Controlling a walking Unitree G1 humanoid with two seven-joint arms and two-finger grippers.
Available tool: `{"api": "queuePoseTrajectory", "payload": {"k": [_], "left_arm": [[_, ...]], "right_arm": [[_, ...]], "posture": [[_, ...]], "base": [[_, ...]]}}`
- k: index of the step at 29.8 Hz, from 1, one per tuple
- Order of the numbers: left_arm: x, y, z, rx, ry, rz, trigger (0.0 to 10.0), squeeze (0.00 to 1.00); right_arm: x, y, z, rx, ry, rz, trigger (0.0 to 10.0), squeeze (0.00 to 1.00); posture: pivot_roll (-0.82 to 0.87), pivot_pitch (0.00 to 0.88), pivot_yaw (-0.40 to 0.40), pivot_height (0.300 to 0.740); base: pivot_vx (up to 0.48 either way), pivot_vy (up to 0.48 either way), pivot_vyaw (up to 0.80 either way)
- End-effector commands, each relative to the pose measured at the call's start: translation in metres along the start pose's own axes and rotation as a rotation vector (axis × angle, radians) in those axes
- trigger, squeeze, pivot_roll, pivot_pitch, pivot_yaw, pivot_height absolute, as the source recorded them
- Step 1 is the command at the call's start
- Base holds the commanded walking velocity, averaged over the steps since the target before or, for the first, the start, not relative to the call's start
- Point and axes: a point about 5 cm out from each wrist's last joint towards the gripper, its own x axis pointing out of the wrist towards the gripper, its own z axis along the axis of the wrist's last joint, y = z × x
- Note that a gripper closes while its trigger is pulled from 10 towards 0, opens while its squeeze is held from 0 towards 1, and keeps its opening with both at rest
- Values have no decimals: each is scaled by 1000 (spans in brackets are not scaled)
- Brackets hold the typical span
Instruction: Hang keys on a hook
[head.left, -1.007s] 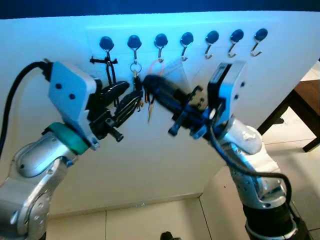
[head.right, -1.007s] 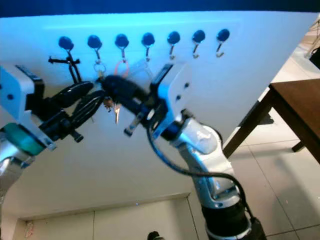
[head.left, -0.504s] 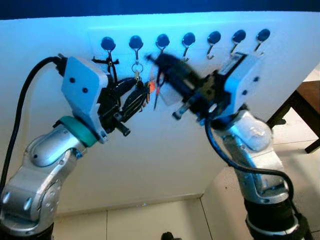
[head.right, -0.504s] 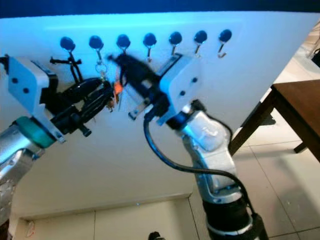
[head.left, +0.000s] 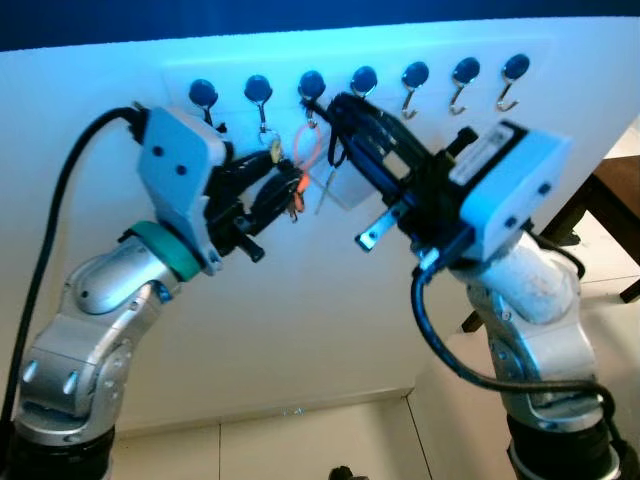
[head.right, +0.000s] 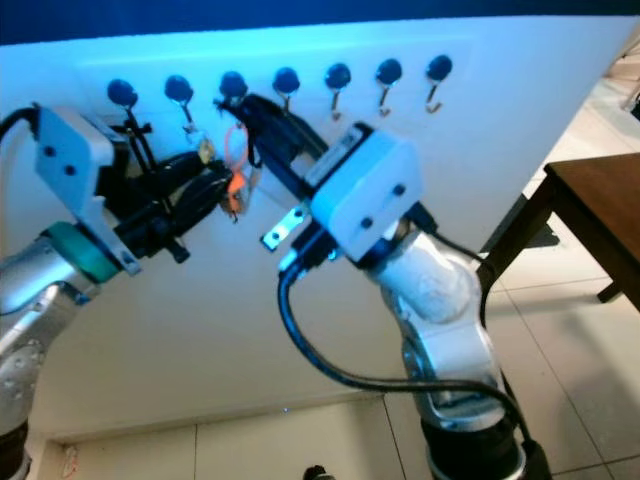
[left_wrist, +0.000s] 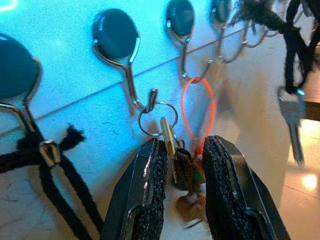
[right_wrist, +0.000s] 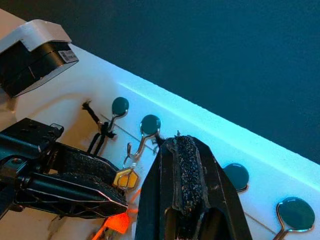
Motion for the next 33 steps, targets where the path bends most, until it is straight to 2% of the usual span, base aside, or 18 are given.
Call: {"api": "queuePoseTrajectory", "payload": {"k": [1, 7, 12, 13, 15, 16, 17, 18, 20, 22, 23, 24, 25, 26, 29, 31, 33], "left_arm": [[-4, 0, 1, 0, 6, -3, 10000, 0], [-5, 1, 4, 12, -13, -22, 10000, 0], [-7, 2, 6, 19, -12, -36, 10000, 0], [-12, 4, 5, 30, 6, -60, 10000, 0], [-12, 4, 5, 30, 6, -60, 10000, 0], [-20, 3, -3, 57, 55, -65, 10000, 0], [-20, 3, -3, 57, 55, -65, 10000, 0], [-24, 3, -11, 76, 95, -45, 10000, 0], [-24, 3, -11, 76, 95, -45, 10000, 0], [-26, 7, -27, 85, 132, 87, 10000, 0], [-26, 7, -27, 85, 132, 87, 10000, 0], [-26, 14, -32, 96, 135, 194, 10000, 0], [-26, 14, -32, 96, 135, 194, 10000, 0], [-30, 21, -34, 100, 136, 270, 10000, 0], [-37, 27, -31, 79, 126, 328, 10000, 0], [-37, 27, -31, 79, 126, 328, 10000, 0], [-47, 25, -23, 31, 110, 284, 10000, 0]], "right_arm": [[0, 5, 3, -3, -7, 16, 10000, 0], [-4, 1, -9, -32, 39, -59, 10000, 0], [-6, 0, -13, -35, 56, -72, 10000, 0], [-6, -1, -16, -35, 69, -80, 10000, 0], [-6, -1, -16, -35, 69, -80, 10000, 0], [-6, -3, -19, -23, 72, -89, 10000, 0], [-6, -3, -19, -23, 72, -89, 10000, 0], [-4, -4, -21, -14, 72, -91, 10000, 0], [-4, -4, -21, -14, 72, -91, 10000, 0], [-1, -4, -21, -2, 66, -87, 10000, 0], [-1, -4, -21, -2, 66, -87, 10000, 0], [1, -5, -21, -1, 62, -84, 10000, 0], [1, -5, -21, -1, 62, -84, 10000, 0], [1, -5, -20, -1, 59, -82, 10000, 0], [1, -6, -18, -3, 55, -82, 10000, 0], [1, -6, -18, -3, 55, -82, 10000, 0], [2, -7, -17, -7, 50, -81, 10000, 0]], "posture": [[-94, 69, 118, 740], [-101, 67, 118, 740], [-100, 68, 118, 740], [-95, 67, 114, 740], [-95, 67, 114, 740], [-83, 68, 104, 740], [-83, 68, 104, 740], [-79, 69, 98, 740], [-79, 69, 98, 740], [-85, 71, 91, 740], [-85, 71, 91, 740], [-85, 72, 90, 740], [-85, 72, 90, 740], [-88, 73, 87, 740], [-87, 77, 82, 740], [-87, 77, 82, 740], [-84, 79, 81, 740]], "base": [[0, 0, 0], [0, 0, 0], [0, 0, 0], [0, 0, 0], [0, 0, 0], [0, 0, 0], [0, 0, 0], [0, 0, 0], [0, 0, 0], [0, 0, 0], [0, 0, 0], [0, 0, 0], [0, 0, 0], [0, 0, 0], [0, 0, 0], [0, 0, 0], [0, 0, 0]]}}
